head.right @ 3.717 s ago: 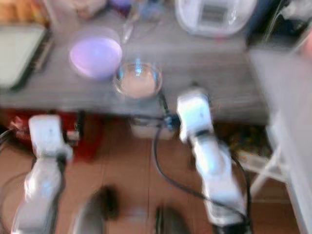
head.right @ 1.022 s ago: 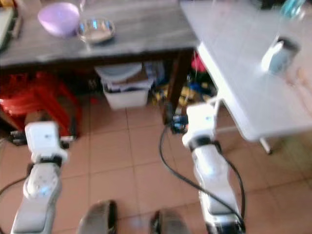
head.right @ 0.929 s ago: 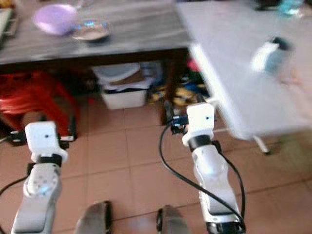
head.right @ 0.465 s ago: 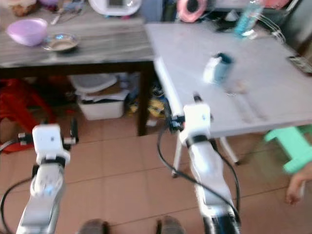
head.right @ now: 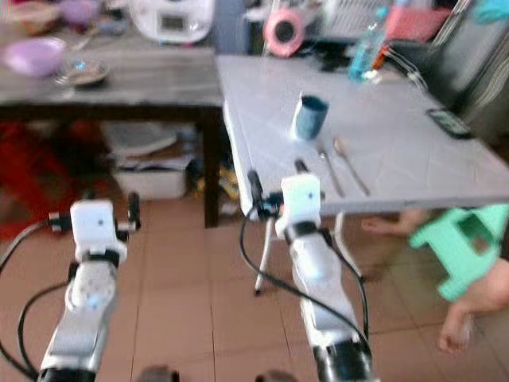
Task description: Setting the table
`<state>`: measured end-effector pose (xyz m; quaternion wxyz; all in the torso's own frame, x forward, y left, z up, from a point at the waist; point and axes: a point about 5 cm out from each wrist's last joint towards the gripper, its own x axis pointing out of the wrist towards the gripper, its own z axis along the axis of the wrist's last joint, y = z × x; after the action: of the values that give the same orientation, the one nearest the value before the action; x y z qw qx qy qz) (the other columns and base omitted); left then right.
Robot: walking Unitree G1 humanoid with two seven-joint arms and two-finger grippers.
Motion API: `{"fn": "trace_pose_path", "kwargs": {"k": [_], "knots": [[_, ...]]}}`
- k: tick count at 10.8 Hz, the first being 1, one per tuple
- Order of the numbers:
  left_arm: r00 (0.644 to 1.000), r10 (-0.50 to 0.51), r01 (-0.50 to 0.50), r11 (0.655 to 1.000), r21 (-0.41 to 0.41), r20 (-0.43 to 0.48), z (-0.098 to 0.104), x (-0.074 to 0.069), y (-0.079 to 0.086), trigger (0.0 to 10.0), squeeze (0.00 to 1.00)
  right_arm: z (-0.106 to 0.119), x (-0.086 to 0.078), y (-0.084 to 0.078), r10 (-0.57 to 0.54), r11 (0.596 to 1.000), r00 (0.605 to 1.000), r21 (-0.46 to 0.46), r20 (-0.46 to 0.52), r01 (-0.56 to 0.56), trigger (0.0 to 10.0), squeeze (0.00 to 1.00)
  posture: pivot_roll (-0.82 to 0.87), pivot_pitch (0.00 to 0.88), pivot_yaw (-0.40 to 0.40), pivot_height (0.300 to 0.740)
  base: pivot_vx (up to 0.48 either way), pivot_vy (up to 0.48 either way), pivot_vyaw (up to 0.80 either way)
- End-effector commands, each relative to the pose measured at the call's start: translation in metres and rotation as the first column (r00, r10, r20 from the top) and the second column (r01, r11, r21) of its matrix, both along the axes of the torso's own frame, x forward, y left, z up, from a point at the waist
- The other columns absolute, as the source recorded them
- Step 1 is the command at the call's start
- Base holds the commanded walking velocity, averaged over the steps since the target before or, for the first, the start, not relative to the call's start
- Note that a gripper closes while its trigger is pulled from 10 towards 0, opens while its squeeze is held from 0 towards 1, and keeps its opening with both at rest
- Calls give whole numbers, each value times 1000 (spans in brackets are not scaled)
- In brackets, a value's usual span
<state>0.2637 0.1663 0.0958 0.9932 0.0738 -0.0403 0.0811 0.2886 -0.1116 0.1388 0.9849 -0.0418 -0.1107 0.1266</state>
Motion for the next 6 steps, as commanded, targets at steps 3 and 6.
{"fn": "trace_pose_path", "kwargs": {"k": [3,6], "knots": [[1000,0,0,1000,11,28,8,5,0,10000,0,4,9,-11,-44,999,999,-17,27,45,10000,0,35,55,-7,740,0,-279,215],[998,-19,19,1000,-8,63,20,8,-6,10000,0,7,10,-6,-42,999,998,-6,40,42,10000,0,23,88,-4,740,0,0,0]]}}
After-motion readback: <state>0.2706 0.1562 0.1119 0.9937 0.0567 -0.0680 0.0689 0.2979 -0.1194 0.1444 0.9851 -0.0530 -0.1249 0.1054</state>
